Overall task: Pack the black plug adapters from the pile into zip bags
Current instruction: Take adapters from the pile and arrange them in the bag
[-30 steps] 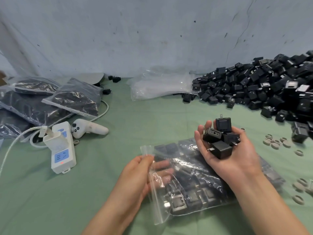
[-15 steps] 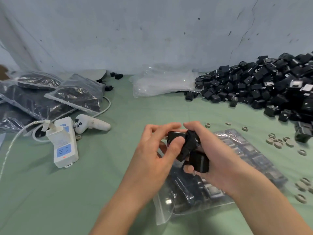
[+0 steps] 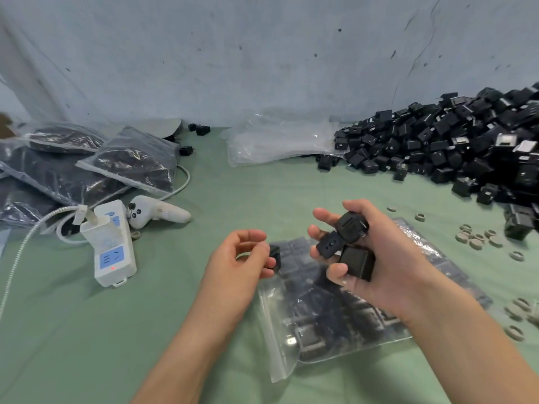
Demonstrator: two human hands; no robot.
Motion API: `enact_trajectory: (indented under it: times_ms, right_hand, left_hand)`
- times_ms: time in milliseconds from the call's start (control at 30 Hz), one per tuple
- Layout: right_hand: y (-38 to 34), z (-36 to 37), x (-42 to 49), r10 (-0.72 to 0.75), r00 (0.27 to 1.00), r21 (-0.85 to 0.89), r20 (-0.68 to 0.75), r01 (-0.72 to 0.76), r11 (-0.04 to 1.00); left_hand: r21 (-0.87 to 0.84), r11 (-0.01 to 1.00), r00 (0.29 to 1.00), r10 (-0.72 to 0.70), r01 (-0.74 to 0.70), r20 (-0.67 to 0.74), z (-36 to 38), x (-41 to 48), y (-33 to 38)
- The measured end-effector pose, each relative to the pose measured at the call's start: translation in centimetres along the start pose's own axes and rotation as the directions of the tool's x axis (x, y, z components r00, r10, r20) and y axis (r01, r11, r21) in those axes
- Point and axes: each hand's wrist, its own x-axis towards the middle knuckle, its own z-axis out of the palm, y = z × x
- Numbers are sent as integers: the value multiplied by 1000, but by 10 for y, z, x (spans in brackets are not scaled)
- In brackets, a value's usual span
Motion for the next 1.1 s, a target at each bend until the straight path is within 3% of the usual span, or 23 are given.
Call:
enact_trajectory:
  times_ms: [100,267,367,533,667,733,800,900,1000,1100]
  right_hand:
    - [0,-2,1,-7,999,38,-33,8,999]
    - [-5,-8,1,-40,996,92,-78,47,995]
    - [-8,-11,2,-49,993,112,-108,62,992]
    - [-14,-18,2,-58,985,157,-164,84,984]
    - [-17,-23,1,-66,982,183,-178,99,978]
    - [-17,-23,1,-69,982,186,-178,102,977]
    - [-17,-24,1,-68,981,188,-179,102,977]
    - [-16,-24,3,-63,982,186,-178,97,978]
    - [-16,-24,4,-60,982,188,-177,93,978]
    - [-16,-24,5,-62,984,197,-167,95,976]
  left_hand:
    - [257,962,995,96,-91,-9,-3,3,-6]
    - [666,739,995,74,-102,70,-5,-3,-19]
    - [701,710,997,61,-72,40,-9,-1,-18]
    - [518,842,973,-36,153,-230,-42,6,-10]
    - [608,781,989,-83,139,-120,-53,-1,-15]
    - [450,871,980,-194,196,-51,-48,-6,-13]
    - [173,929,943,-333,327,6,-41,-11,-8]
    - [-130,878,886,-451,462,105,-32,-15,-2]
    - [-364,737,822,-512,569,247,-28,-16,8]
    - [-643,434,757,-526,631,388,-30,-15,17]
